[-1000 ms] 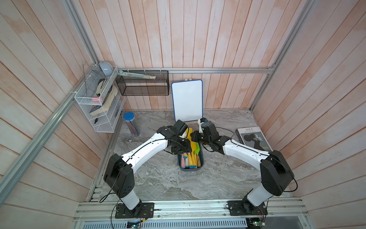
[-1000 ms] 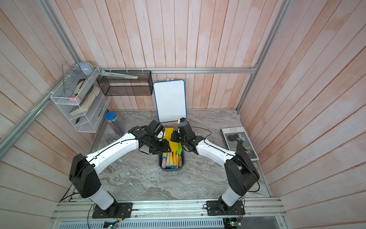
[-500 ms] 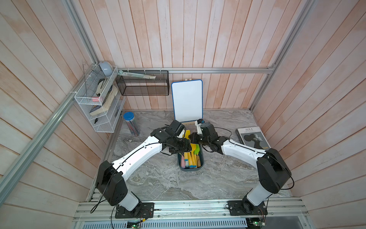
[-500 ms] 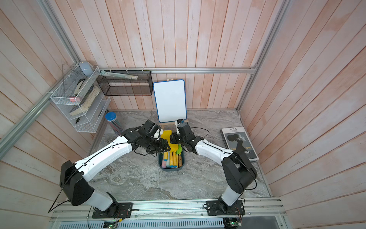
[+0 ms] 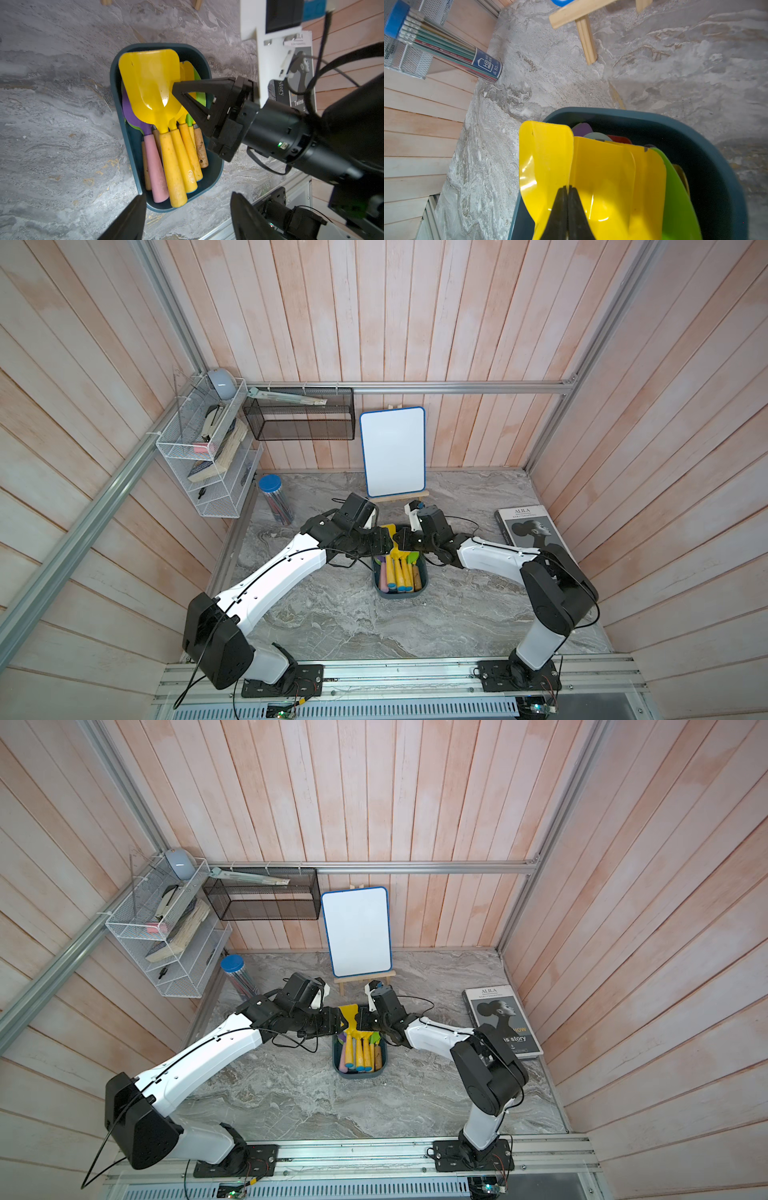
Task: Put the shovel into the storage box
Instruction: Place the shovel in the storage box.
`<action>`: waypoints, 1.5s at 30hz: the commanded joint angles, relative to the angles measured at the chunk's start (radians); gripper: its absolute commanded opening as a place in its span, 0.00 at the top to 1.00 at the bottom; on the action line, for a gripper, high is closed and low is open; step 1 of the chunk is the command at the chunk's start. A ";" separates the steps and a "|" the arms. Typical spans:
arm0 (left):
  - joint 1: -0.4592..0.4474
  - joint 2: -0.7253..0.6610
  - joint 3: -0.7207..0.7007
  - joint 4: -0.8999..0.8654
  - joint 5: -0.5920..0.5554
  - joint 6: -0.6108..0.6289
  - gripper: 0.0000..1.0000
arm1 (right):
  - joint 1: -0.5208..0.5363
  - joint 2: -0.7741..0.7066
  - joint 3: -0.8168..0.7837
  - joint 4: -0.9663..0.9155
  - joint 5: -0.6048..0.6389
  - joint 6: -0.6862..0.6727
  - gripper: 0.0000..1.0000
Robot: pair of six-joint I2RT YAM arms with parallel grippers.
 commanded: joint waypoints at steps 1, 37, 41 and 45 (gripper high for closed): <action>0.019 -0.054 -0.045 0.086 -0.014 0.000 0.31 | -0.009 0.025 -0.015 0.073 -0.026 0.007 1.00; 0.051 -0.102 -0.118 0.161 0.026 0.011 0.29 | -0.025 0.081 -0.049 0.082 -0.021 0.022 0.83; 0.051 -0.110 -0.125 0.179 0.036 0.016 0.27 | -0.025 0.071 -0.044 0.063 -0.010 0.019 0.77; 0.052 -0.126 -0.140 0.209 0.052 0.020 0.26 | -0.027 0.051 -0.038 0.045 0.000 0.012 0.74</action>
